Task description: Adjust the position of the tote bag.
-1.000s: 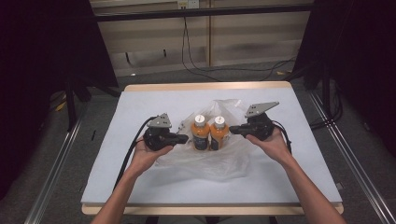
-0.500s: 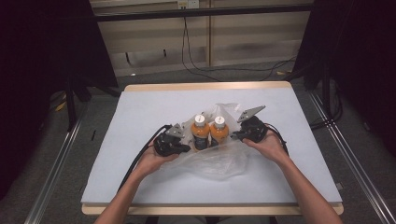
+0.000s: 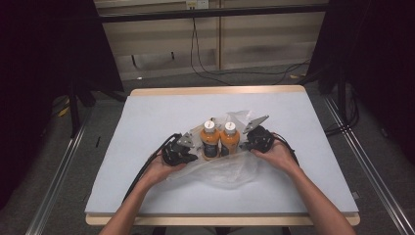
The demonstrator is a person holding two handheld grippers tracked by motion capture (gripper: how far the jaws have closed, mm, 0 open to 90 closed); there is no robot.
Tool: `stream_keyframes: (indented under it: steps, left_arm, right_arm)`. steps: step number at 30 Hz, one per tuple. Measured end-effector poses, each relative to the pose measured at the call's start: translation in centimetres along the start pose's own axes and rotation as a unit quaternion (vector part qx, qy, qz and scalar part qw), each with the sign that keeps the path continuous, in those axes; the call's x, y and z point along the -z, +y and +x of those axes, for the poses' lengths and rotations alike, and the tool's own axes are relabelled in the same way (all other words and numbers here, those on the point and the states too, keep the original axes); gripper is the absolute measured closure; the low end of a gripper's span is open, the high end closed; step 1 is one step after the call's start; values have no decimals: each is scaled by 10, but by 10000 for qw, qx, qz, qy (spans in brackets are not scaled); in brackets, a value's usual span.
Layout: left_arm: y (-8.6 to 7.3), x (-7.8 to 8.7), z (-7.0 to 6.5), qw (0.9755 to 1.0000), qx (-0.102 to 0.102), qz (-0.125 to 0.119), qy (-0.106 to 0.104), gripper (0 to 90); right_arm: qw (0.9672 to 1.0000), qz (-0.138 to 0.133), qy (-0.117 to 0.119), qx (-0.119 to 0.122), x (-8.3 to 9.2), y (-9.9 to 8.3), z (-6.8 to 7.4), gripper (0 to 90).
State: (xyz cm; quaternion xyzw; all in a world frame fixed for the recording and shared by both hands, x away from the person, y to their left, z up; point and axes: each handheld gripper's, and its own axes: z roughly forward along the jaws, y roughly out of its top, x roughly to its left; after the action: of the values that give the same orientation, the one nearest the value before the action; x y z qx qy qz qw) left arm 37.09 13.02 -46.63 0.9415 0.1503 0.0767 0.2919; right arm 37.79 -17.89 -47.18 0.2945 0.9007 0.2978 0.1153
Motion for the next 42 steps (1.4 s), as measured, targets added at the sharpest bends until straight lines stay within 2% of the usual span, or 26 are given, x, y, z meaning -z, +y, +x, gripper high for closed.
stream_keyframes:
  steps: [2, 3, 4, 6, 7, 9, 10, 12, 13, 15, 17, 20, 22, 25, 28, 32, 33, 36, 37, 42]
  left_arm:
    - [-2, 2, 1, 9999, -56, 82, 82, 900]
    - [-3, 4, 2, 9998, -59, 126, 136, 900]
    - [-4, 5, 2, 9996, -86, 203, 170, 900]
    - [-6, 9, 5, 9987, -182, 379, 297, 900]
    - [-8, 10, 5, 9989, -116, 346, 306, 900]
    - [-13, 13, 10, 9991, -22, 322, 289, 900]
    - [-15, 14, 11, 9990, -20, 332, 308, 900]
    - [-16, 17, 13, 9983, -104, 427, 384, 900]
    - [-18, 18, 14, 9983, -99, 472, 341, 900]
    - [-19, 18, 15, 9985, -95, 405, 347, 900]
    - [-20, 18, 16, 9986, -59, 415, 333, 900]
    - [-20, 19, 18, 9986, -108, 412, 320, 900]
    - [-21, 19, 19, 9988, -60, 389, 308, 900]
    - [-22, 18, 21, 9991, 8, 331, 273, 900]
    - [-22, 19, 21, 9991, 4, 334, 276, 900]
    - [-22, 19, 23, 9992, 26, 323, 229, 900]
    - [-24, 18, 24, 9994, 96, 255, 225, 900]
    - [-25, 19, 25, 9995, 176, 191, 190, 900]
    - [-28, 19, 28, 9996, 227, 124, 112, 900]
    - [-31, 19, 32, 9992, 407, 7, 2, 900]
  right_arm:
    - [9998, 123, -132, 33, 3, -2, -2, 900]
    - [9996, 189, -192, -40, 4, -3, -3, 900]
    - [9989, 305, -349, 33, 7, -4, -5, 900]
    - [9976, 469, -512, 61, 11, -7, -8, 900]
    - [9959, 623, -653, 58, 14, -9, -10, 900]
    - [9934, 838, -785, -27, 19, -13, -14, 900]
    - [9927, 896, -794, -123, 22, -16, -17, 900]
    - [9909, 1013, -880, -133, 26, -20, -20, 900]
    - [9906, 1039, -882, -125, 27, -21, -20, 900]
    - [9893, 1127, -916, -120, 30, -23, -20, 900]
    - [9892, 1160, -893, -86, 33, -26, -22, 900]
    - [9902, 1191, -719, -145, 40, -34, -26, 900]
    - [9901, 1246, -632, -144, 46, -39, -27, 900]
    - [9917, 1165, -473, -254, 56, -53, -30, 900]
    - [9926, 1111, -351, -355, 60, -58, -30, 900]
    - [9928, 1098, -299, -365, 67, -67, -29, 900]
    - [9934, 1028, -273, -440, 69, -71, -30, 900]
    - [9935, 1020, -259, -429, 70, -72, -31, 900]
    - [9934, 1031, -272, -425, 70, -72, -30, 900]
    - [9932, 1012, -226, -532, 71, -73, -30, 900]
